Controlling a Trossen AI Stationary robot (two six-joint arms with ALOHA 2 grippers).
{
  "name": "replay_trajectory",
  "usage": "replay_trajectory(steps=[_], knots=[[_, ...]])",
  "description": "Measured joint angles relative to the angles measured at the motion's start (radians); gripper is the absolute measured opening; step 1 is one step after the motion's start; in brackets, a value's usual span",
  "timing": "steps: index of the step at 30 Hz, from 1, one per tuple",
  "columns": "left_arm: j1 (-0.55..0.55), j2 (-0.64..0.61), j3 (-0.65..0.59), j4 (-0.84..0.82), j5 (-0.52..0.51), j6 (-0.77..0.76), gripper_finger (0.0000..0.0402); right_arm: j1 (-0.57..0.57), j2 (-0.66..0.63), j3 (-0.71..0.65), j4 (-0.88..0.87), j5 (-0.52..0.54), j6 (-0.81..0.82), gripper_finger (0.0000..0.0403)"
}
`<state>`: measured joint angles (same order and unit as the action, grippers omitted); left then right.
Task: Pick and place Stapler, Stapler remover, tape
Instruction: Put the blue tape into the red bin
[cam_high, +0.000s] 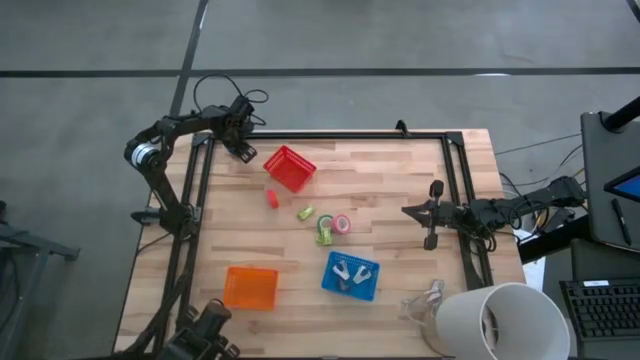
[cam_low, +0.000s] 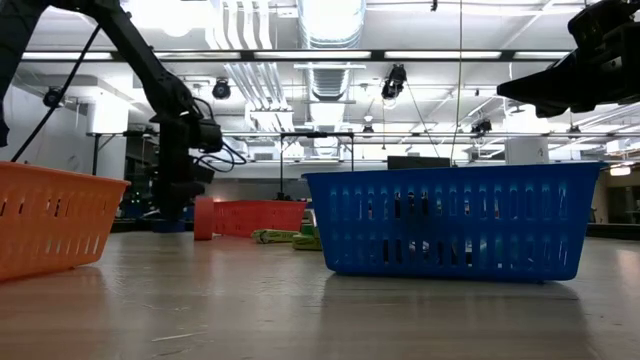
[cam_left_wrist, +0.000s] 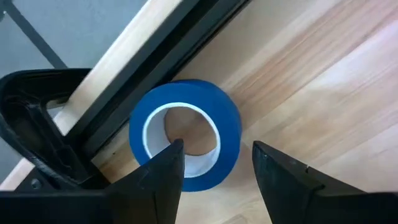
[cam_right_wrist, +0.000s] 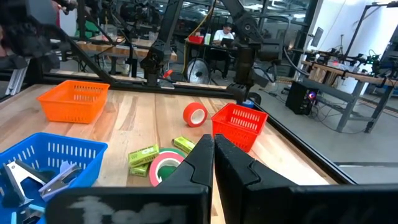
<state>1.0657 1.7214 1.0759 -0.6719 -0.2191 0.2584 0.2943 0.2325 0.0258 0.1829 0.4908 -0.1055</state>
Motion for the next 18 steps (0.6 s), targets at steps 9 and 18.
replay_trajectory(steps=[9, 18], knots=[[0.0, 0.0, -0.024, 0.017, 0.015, 0.0, 0.0136, 0.0, 0.0, 0.0, 0.0, 0.0, 0.0, 0.0008], [-0.009, -0.006, -0.027, 0.019, 0.017, 0.004, 0.003, 0.0, 0.0, 0.0, 0.0, 0.0, 0.0, 0.0008]])
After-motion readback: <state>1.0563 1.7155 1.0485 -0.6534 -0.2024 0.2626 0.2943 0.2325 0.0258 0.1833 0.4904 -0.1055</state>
